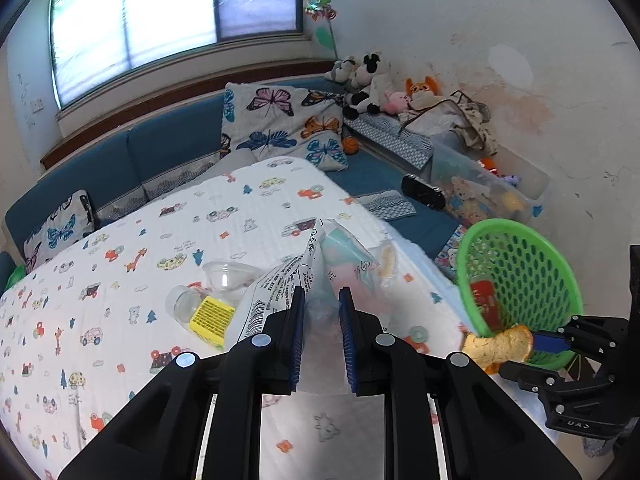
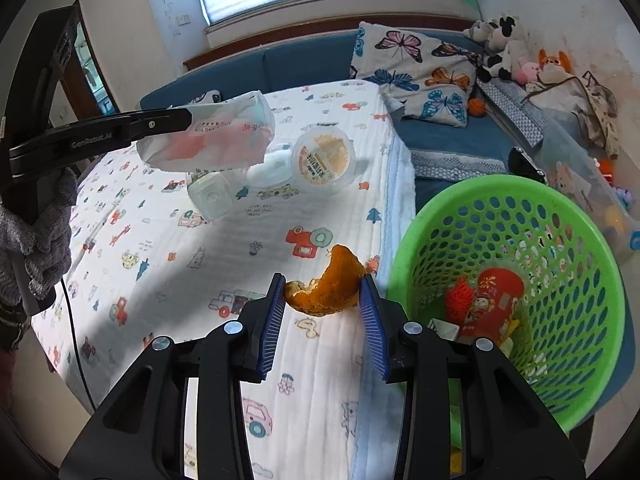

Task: Collect trash
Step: 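Carry the bread and bag over the green basket and open both tools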

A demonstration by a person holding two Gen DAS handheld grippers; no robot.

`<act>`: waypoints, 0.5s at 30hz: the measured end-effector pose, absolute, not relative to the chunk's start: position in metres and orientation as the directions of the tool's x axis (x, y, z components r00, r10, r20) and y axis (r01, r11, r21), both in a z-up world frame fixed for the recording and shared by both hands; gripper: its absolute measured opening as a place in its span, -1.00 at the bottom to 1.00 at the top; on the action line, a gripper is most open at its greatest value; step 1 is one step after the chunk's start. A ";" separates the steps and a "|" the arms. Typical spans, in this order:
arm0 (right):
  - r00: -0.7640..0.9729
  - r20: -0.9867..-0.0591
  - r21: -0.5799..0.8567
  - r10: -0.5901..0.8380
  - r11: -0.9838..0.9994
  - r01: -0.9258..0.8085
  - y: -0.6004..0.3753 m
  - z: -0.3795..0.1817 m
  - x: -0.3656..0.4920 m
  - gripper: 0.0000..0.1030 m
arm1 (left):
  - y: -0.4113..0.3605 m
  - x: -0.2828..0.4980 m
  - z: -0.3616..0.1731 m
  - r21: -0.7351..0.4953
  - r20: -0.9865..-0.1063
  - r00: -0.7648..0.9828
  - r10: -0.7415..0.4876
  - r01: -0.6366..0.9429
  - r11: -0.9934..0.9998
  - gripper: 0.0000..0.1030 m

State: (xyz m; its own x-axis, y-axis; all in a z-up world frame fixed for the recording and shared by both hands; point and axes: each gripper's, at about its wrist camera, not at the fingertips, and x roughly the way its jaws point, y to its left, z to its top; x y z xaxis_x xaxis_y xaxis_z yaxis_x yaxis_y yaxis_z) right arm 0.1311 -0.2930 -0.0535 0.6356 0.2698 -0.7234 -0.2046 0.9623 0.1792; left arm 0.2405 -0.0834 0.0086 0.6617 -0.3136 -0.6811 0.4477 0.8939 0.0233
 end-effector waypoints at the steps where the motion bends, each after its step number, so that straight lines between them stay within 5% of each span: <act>1: 0.639 -0.721 0.177 0.267 0.963 -0.202 -0.294 -0.052 0.129 -0.25 | -0.086 0.238 0.010 0.022 -0.678 0.661 -0.321 0.454 0.891 -0.67; 15: 0.697 -0.708 0.129 0.115 0.991 -0.032 -0.375 -0.036 0.106 -0.25 | -0.145 0.206 0.028 -0.003 -0.658 0.623 -0.423 0.560 0.829 -0.67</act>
State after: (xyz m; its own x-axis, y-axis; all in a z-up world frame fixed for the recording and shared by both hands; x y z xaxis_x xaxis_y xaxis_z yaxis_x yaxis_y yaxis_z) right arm 0.1063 -0.3752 -0.0357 0.6970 0.1148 -0.7078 -0.0318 0.9911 0.1294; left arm 0.2064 -0.1447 0.0281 0.6229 -0.4231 -0.6580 0.5595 0.8288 -0.0033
